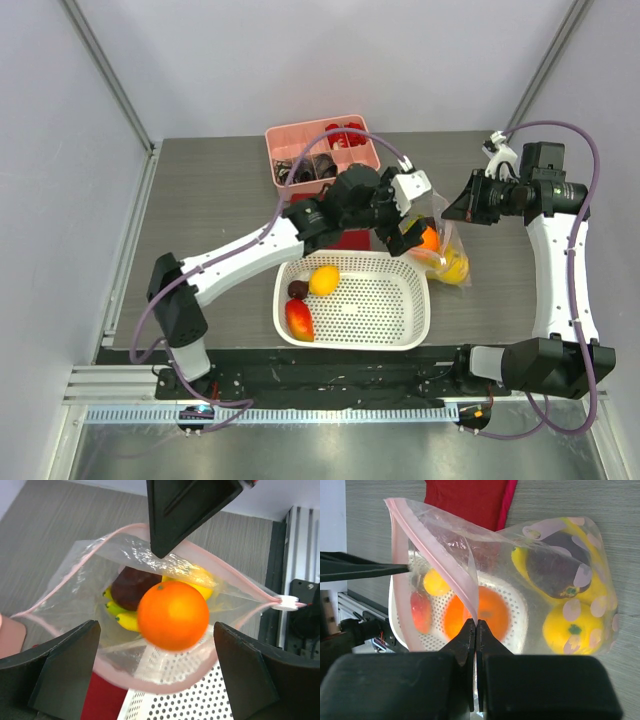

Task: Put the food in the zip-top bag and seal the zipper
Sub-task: Place the fake fruit in the zipper food storage bag, then pick up the fake fruit from the bin.

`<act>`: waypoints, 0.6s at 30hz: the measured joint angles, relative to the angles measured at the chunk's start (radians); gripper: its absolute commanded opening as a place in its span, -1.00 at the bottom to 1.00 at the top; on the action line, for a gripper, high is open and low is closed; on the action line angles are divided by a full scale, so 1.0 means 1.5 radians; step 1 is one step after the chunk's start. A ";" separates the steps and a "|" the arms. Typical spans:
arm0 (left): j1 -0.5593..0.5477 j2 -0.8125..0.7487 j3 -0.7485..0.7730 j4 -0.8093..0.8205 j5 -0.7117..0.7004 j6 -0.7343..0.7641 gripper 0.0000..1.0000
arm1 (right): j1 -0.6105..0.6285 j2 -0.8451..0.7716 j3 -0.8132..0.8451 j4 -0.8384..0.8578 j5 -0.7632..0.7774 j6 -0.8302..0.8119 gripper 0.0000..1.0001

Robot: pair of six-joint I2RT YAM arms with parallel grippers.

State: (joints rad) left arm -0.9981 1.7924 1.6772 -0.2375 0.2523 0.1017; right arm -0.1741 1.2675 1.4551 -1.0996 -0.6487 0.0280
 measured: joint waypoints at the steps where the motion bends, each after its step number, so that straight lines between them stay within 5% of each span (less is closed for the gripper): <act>1: 0.003 -0.015 0.000 -0.005 0.001 -0.003 1.00 | 0.000 0.000 0.000 0.000 0.000 0.000 -0.98; 7: 0.035 -0.144 -0.014 -0.052 0.015 -0.012 1.00 | 0.000 -0.001 0.000 0.000 -0.001 -0.001 -0.98; 13: 0.098 -0.348 -0.157 -0.105 -0.011 -0.010 0.93 | 0.000 -0.014 0.000 0.001 -0.001 -0.003 -0.98; 18: 0.102 -0.354 -0.230 -0.198 -0.050 -0.060 0.96 | 0.000 -0.023 -0.002 0.001 -0.003 -0.003 -0.98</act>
State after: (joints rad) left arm -0.8452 1.2613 1.3315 -0.5339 0.1776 0.0120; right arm -0.1741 1.2327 1.4528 -1.0981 -0.6533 0.0238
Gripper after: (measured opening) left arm 0.969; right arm 0.021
